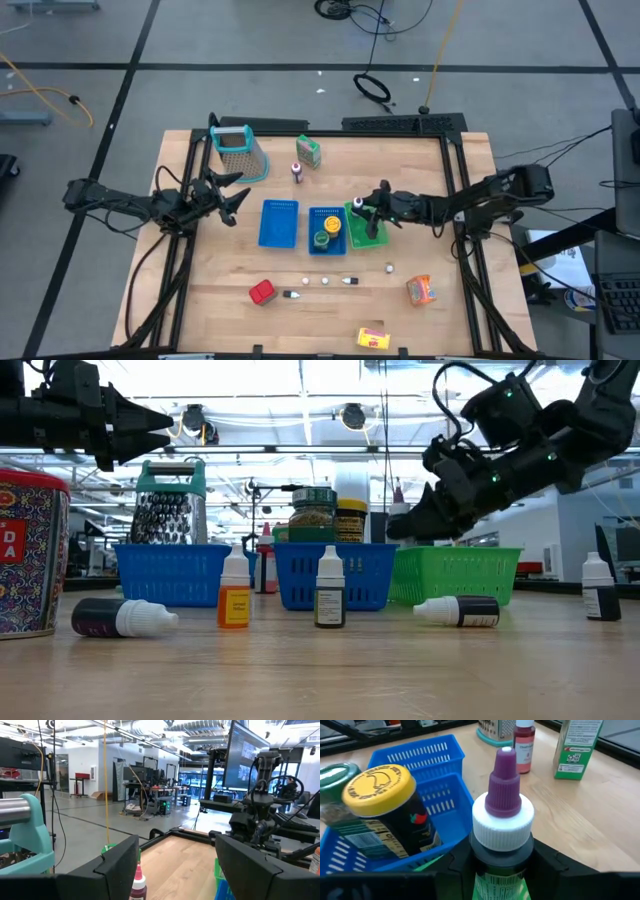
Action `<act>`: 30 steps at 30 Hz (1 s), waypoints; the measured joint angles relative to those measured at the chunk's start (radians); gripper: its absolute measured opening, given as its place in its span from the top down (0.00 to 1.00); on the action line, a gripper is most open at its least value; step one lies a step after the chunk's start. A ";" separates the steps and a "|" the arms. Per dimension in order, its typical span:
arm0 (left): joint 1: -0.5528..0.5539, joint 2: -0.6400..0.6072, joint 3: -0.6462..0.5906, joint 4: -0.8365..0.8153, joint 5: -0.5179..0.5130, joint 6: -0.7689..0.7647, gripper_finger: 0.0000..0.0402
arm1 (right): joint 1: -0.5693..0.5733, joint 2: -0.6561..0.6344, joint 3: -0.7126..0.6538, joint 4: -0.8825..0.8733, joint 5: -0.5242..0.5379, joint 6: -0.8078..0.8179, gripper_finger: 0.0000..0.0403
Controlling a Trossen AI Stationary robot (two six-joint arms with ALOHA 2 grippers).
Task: Pick & Place Kitchen Items
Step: Put the large purple food color into the green bin
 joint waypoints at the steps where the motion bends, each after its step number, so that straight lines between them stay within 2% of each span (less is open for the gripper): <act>1: 0.000 0.000 0.000 0.000 0.000 0.000 0.34 | -0.002 0.010 0.000 0.010 -0.001 0.000 0.70; 17: 0.000 0.000 0.000 0.000 0.000 0.001 0.34 | -0.002 0.039 0.000 0.038 -0.002 -0.028 0.68; 30: 0.000 0.000 0.000 0.000 0.000 -0.002 0.34 | -0.002 0.039 0.002 0.054 -0.005 -0.025 0.48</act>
